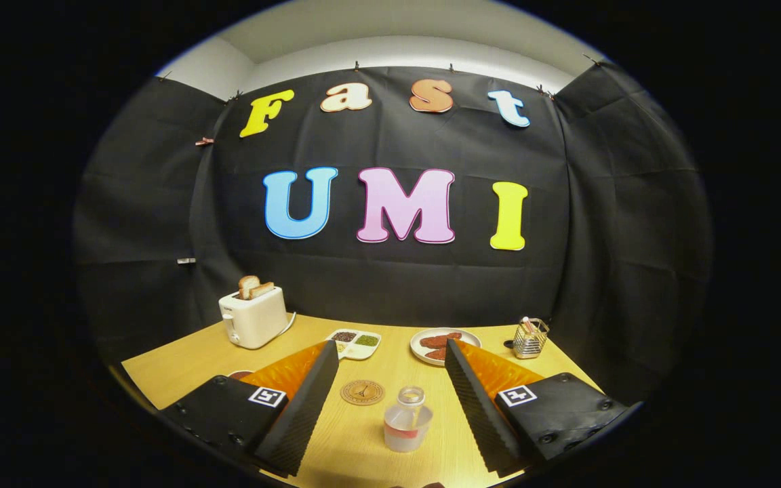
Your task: Take the bottle from table, then pour the juice into the cup, finally place the bottle on the coaster
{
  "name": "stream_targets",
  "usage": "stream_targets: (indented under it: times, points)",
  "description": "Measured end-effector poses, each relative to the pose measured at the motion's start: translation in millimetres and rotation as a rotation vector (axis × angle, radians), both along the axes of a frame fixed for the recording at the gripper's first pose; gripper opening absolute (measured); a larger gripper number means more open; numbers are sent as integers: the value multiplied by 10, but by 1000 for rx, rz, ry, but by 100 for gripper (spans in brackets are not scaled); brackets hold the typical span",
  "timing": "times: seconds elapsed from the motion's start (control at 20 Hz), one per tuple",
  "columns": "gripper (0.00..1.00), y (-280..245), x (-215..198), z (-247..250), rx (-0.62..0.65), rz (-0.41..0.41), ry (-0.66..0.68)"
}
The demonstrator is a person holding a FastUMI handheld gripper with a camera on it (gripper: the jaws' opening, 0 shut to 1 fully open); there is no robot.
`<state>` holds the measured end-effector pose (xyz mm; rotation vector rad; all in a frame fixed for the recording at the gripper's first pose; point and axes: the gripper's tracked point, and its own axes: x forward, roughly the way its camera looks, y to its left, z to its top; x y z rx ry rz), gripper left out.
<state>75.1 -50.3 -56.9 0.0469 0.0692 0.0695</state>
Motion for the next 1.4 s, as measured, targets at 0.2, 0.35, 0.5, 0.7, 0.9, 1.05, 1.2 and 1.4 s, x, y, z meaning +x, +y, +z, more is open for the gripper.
stream_targets:
  times: [0.2,0.35,0.5,0.7,0.9,1.05,1.2,1.4]
  points:
    - [97,-25,142,-200,-19,-4,12]
    - [97,21,233,-433,-35,21,31]
    - [97,1,305,-690,-27,18,68]
    - [97,-50,380,-941,-16,5,94]
    - [97,-98,450,-1130,0,5,116]
    - [97,-115,468,-1256,13,12,126]
    - [97,-127,461,-1367,16,16,133]
    - [97,-123,469,-1467,19,23,137]
